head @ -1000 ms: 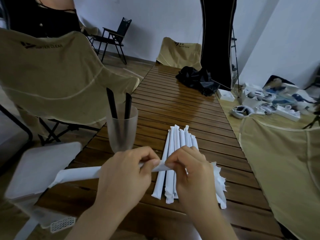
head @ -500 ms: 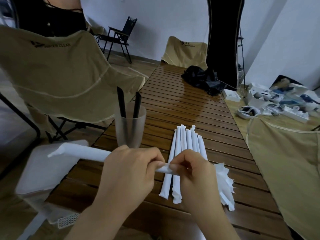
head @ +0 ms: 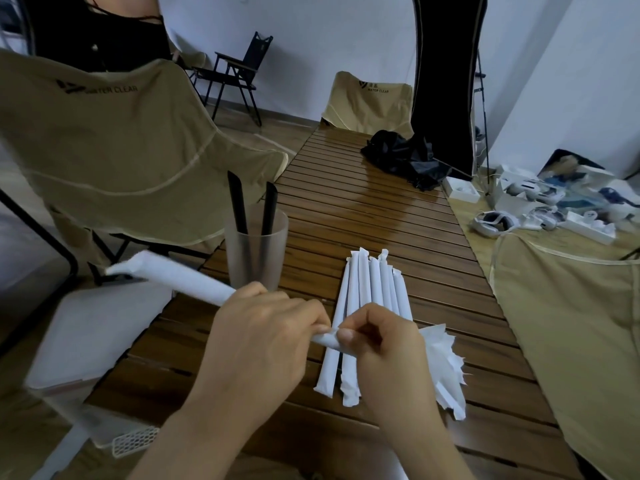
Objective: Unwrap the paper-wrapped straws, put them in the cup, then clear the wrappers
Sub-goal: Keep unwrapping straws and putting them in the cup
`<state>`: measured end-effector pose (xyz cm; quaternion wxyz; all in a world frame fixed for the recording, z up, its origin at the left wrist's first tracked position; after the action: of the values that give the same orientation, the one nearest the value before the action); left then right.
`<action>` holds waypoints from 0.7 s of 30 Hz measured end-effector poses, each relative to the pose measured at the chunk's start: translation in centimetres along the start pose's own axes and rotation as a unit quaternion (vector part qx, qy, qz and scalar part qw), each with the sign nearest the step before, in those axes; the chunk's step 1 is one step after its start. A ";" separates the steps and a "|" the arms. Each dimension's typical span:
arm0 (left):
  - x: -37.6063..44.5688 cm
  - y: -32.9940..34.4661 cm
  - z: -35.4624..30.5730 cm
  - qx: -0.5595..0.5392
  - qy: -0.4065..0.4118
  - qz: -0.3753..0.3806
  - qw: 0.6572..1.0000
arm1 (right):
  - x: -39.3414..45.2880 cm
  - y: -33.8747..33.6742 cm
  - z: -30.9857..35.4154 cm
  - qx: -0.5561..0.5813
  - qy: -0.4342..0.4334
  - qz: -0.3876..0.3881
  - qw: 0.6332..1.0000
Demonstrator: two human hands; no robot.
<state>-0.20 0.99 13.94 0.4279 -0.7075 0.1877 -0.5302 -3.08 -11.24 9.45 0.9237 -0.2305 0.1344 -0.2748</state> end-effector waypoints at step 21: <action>0.3 0.9 -2.3 0.026 0.075 0.024 0.997 | 1.2 -0.1 -3.2 0.127 0.103 0.017 0.986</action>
<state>-1.99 -0.65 13.50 0.4432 -0.6498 0.2222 -0.5762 -3.39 -13.10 6.66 0.9314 -0.0796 0.1967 -0.2957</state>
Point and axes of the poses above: each hand's wrist, its own x-axis towards the middle knuckle, its own y-axis out of the palm, z = x × y, the point moved 10 cm from there along x, towards the middle knuckle, and after that the axes turned 13 degrees about y, right-handed, at the moved point
